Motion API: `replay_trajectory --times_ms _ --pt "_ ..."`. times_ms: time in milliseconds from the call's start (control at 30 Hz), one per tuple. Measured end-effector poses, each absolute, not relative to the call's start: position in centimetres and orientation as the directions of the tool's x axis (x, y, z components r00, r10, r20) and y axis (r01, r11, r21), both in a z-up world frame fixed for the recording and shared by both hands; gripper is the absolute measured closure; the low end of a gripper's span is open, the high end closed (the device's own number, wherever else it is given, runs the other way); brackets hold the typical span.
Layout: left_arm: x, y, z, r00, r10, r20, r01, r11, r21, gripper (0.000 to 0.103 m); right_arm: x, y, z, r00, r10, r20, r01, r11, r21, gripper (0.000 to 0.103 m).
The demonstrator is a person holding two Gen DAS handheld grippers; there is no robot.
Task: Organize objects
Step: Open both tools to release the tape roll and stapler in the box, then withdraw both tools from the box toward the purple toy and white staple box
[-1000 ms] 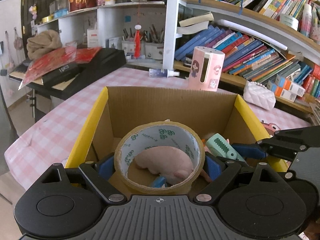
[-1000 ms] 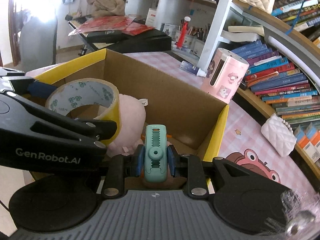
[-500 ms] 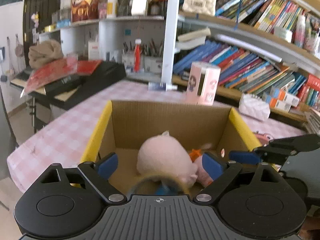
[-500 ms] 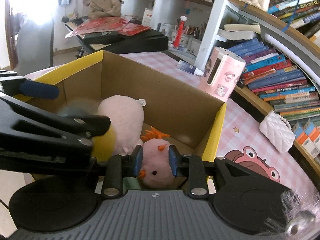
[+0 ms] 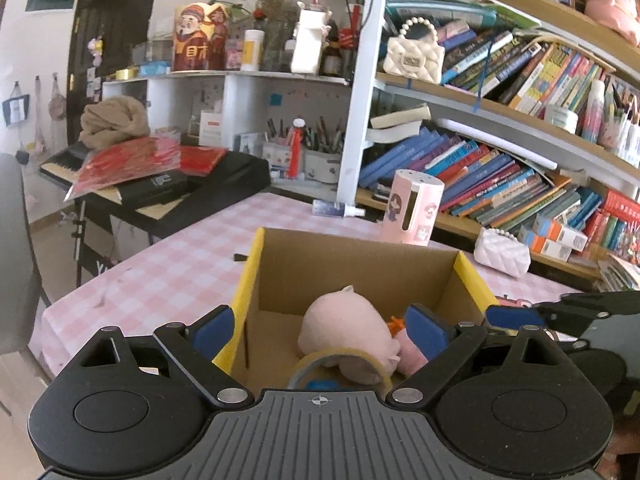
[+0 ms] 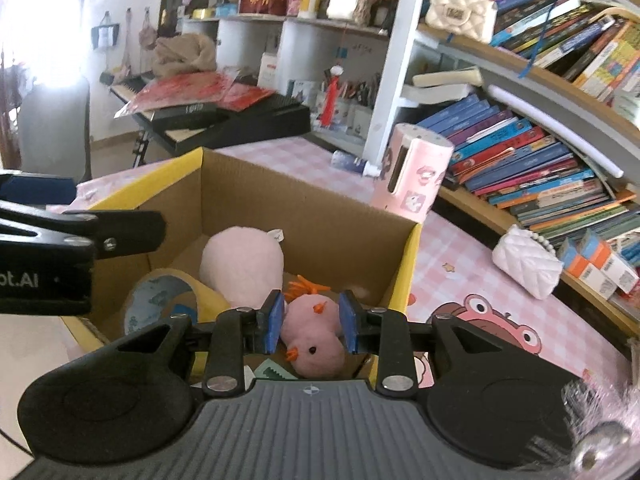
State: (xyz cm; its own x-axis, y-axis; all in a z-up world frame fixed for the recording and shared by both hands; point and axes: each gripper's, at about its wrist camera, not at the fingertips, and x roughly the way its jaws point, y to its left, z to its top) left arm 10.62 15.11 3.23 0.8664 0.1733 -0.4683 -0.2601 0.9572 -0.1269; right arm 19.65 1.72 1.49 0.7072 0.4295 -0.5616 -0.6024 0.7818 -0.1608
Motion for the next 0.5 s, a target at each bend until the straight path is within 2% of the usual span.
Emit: replay_trajectory --times_ms 333,500 --pt "6.5 15.6 3.1 0.872 0.169 -0.46 -0.262 0.954 -0.145 0.009 15.3 -0.5 2.9 0.796 0.368 -0.48 -0.483 0.865 -0.137 0.069" --pt "4.4 15.6 2.8 0.862 0.164 -0.479 -0.26 0.955 -0.14 0.009 13.0 -1.5 2.8 0.803 0.344 -0.486 -0.452 0.884 -0.122 0.067"
